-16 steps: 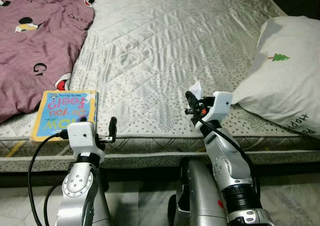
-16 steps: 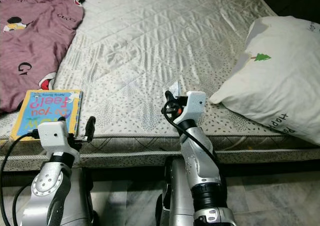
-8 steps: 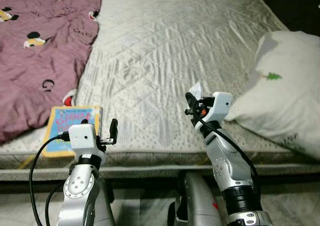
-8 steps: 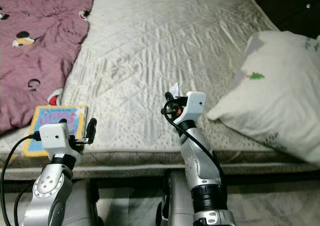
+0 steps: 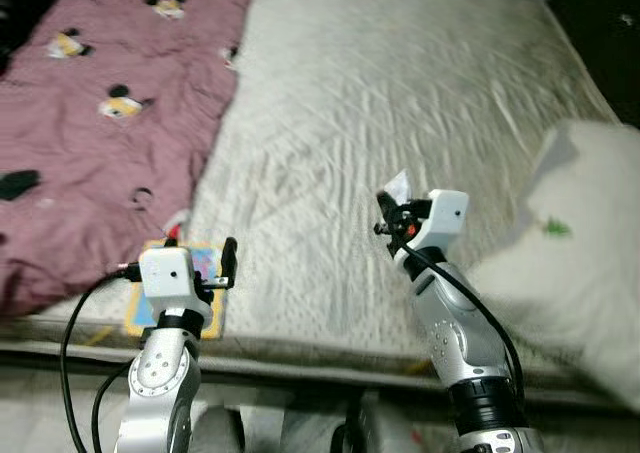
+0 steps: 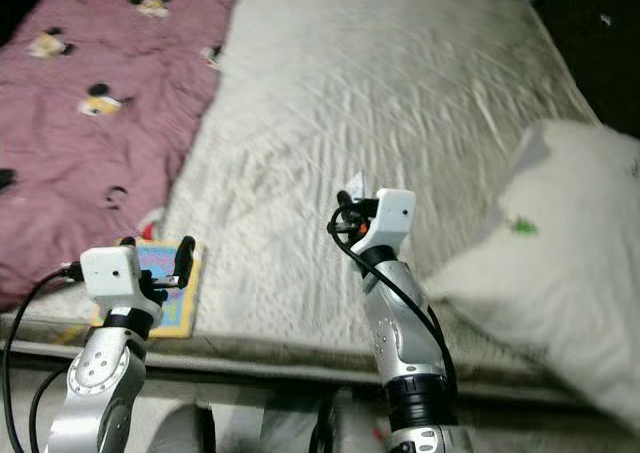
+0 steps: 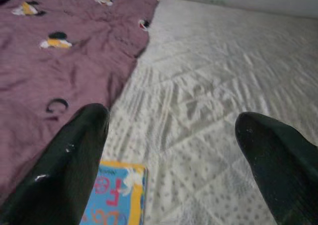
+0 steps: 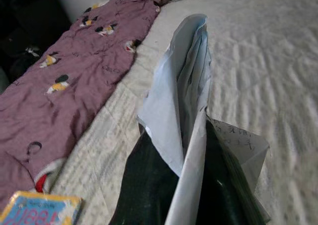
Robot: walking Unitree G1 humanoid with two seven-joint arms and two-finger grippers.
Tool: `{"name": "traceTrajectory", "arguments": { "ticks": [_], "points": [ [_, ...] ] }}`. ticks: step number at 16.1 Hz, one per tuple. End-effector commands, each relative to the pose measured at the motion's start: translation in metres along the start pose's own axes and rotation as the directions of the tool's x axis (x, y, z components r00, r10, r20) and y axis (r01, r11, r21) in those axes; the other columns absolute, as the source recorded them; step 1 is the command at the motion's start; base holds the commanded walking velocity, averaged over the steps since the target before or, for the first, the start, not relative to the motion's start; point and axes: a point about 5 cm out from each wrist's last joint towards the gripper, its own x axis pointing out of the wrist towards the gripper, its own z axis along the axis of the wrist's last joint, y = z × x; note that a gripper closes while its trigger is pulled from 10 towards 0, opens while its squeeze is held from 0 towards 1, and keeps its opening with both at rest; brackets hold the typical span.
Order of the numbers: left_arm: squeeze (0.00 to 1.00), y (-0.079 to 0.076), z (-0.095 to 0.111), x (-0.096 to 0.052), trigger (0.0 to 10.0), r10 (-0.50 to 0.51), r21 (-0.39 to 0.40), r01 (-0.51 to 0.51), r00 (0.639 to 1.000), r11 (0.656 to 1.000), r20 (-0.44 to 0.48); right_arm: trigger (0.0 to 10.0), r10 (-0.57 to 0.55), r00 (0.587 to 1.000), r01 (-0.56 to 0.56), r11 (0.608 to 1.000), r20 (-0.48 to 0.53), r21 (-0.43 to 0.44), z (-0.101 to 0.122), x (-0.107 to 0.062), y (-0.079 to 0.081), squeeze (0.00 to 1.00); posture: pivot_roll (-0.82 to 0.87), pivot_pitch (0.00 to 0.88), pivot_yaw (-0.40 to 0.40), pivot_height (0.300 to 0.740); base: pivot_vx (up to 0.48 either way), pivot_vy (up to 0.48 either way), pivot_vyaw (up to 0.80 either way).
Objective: Clean up the room
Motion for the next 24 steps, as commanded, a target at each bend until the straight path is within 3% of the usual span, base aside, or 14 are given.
{"name": "traceTrajectory", "arguments": {
  "ticks": [1, 8, 13, 18, 20, 24],
  "points": [
    [0.00, 0.002, -0.004, -0.003, 10.0, 0.007, 0.006, -0.007, 1.000, 1.000, -0.016, 10.0, -0.004, 1.000, 0.004, 1.000, 0.020, -0.012, 0.004, 0.000, 0.000, 0.00, 0.05, 0.138, -0.058, 0.740, 0.000, 0.000, 0.00],
    [0.00, 0.002, -0.004, -0.002, 10.0, 0.008, 0.009, -0.008, 1.000, 1.000, -0.014, 10.0, -0.025, 1.000, 0.025, 0.999, 0.017, -0.035, 0.003, 0.001, -0.003, 0.00, 0.05, 0.131, -0.061, 0.740, 0.000, 0.000, 0.00],
    [0.00, 0.004, -0.005, -0.001, 10.0, 0.043, 0.011, -0.043, 0.999, 0.999, -0.019, 10.0, -0.116, 0.993, 0.113, 0.987, -0.019, -0.116, -0.005, 0.000, -0.014, 0.00, 0.06, 0.124, -0.062, 0.740, 0.000, 0.000, 0.00],
    [0.00, 0.002, -0.006, -0.001, 10.0, 0.034, -0.037, -0.035, 0.999, 0.999, -0.037, 10.0, -0.121, 0.992, 0.117, 0.988, -0.035, -0.103, -0.009, 0.000, -0.015, 0.00, 0.06, 0.123, -0.064, 0.740, 0.000, 0.000, -0.64],
    [0.00, 0.005, -0.008, -0.001, 10.0, 0.072, -0.020, -0.073, 0.996, 0.997, -0.048, 10.0, -0.135, 0.990, 0.131, 0.987, -0.036, -0.089, -0.011, 0.000, -0.016, 0.00, 0.06, 0.125, -0.065, 0.740, 0.000, 0.000, -0.50],
    [0.00, 0.003, -0.008, -0.003, 10.0, 0.051, -0.016, -0.052, 0.998, 0.999, -0.047, 10.0, -0.117, 0.992, 0.113, 0.991, -0.045, -0.078, -0.014, -0.001, -0.011, 0.00, 0.06, 0.137, -0.062, 0.740, 0.000, 0.000, -0.14]
  ]
}}
